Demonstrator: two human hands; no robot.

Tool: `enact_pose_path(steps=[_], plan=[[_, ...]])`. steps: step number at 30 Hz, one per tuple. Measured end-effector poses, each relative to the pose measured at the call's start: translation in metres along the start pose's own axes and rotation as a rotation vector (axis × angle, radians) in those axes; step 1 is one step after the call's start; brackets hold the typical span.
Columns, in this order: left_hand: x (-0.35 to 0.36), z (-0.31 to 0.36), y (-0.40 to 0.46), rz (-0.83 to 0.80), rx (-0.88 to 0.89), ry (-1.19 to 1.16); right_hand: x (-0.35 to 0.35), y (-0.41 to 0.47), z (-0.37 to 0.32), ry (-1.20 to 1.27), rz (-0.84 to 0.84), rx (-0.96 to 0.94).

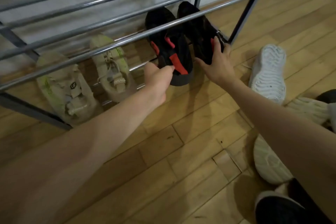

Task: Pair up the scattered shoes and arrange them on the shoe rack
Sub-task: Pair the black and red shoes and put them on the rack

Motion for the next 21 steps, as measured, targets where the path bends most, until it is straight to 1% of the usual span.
enact_pose_path(steps=[4,6,7,9,10,13,15,17,19,21], plan=[[0.009,0.005,0.005,-0.001,-0.008,0.001,-0.005,-0.018,0.013,-0.012,0.003,-0.014],[0.006,0.008,0.006,0.0,-0.003,0.053,-0.015,-0.03,0.021,-0.05,0.052,-0.036],[0.003,0.01,0.006,-0.003,0.008,0.09,-0.02,-0.037,0.026,-0.095,0.104,-0.047],[-0.002,0.014,0.004,-0.032,0.033,0.187,-0.031,-0.048,0.041,-0.228,0.198,0.015],[-0.004,0.015,0.002,-0.054,0.039,0.235,-0.035,-0.052,0.052,-0.292,0.207,0.105],[-0.011,0.019,-0.013,-0.123,0.034,0.321,-0.045,-0.061,0.088,-0.374,0.111,0.444],[-0.014,0.021,-0.023,-0.158,0.042,0.355,-0.049,-0.07,0.105,-0.362,-0.018,0.558],[-0.015,0.02,-0.034,-0.195,0.037,0.383,-0.05,-0.079,0.114,-0.366,-0.109,0.536],[-0.016,0.018,-0.047,-0.233,0.031,0.397,-0.05,-0.083,0.118,-0.377,-0.121,0.504],[-0.016,0.015,-0.058,-0.269,0.024,0.407,-0.058,-0.085,0.113,-0.302,-0.096,0.514]])
Point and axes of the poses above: each hand's wrist, its own y-axis towards the middle knuckle, its own x-axis out of the palm, z = x × y, the point moved 4 cm from there along y, towards the middle knuckle, and after that the axes turned 13 degrees about x, right-handed, at the moved point
